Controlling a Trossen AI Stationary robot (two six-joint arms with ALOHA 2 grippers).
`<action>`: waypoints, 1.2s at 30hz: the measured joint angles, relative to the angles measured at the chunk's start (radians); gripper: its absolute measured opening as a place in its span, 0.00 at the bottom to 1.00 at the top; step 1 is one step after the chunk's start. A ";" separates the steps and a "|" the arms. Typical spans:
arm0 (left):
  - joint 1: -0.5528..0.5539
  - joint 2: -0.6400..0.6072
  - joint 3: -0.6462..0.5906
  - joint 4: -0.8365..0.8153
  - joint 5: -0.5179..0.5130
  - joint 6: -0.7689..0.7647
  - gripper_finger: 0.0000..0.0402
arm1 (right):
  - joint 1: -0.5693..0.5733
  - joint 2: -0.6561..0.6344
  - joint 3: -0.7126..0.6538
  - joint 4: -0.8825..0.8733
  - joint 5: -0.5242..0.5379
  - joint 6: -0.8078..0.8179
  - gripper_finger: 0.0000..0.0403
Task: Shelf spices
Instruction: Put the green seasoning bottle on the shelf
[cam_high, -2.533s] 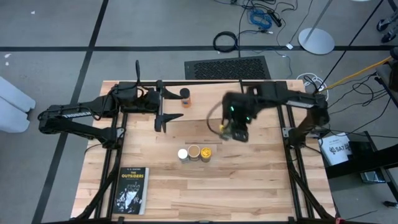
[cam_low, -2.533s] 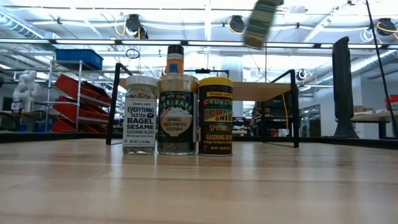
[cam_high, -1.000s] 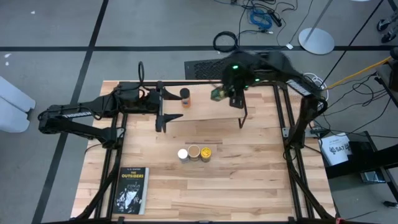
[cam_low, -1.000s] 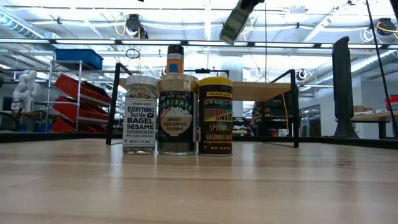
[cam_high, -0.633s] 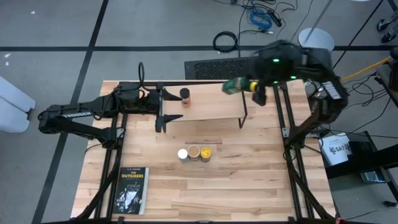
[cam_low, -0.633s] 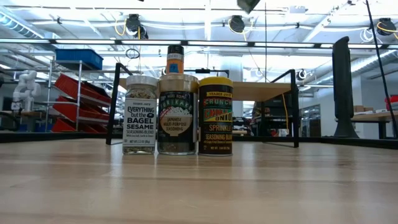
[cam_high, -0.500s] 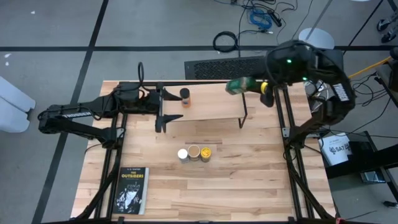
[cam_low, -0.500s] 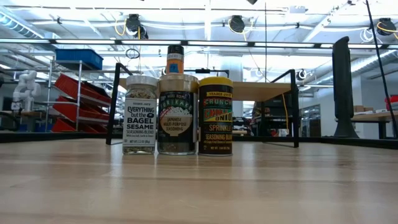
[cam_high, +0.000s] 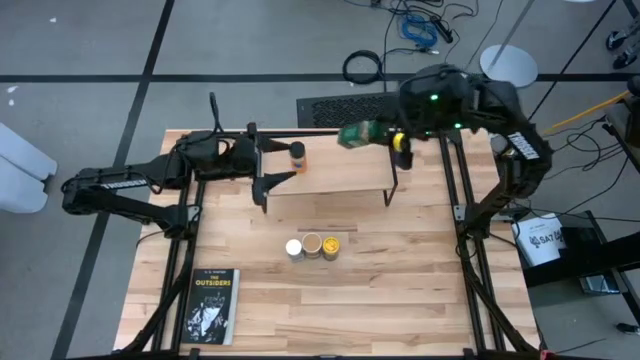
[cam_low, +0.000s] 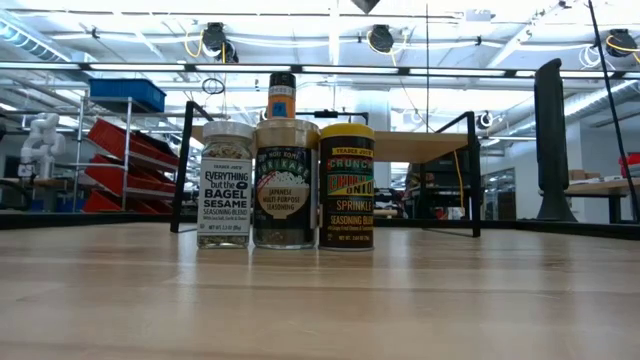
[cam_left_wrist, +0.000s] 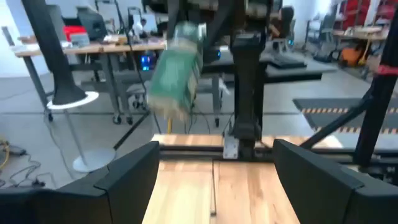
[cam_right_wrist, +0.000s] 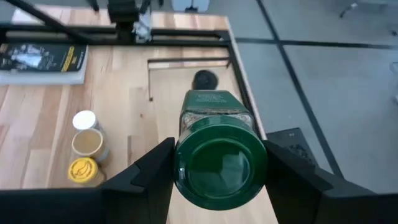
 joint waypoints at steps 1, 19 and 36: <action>0.000 0.006 0.000 0.018 0.006 -0.001 0.80 | 0.006 0.014 0.000 -0.001 0.000 -0.003 0.49; 0.030 0.232 0.080 0.185 0.080 0.061 0.93 | 0.064 0.108 -0.001 0.018 0.000 -0.024 0.49; 0.030 0.366 0.162 0.182 -0.025 0.105 0.96 | 0.070 0.121 0.000 0.017 -0.008 -0.022 0.49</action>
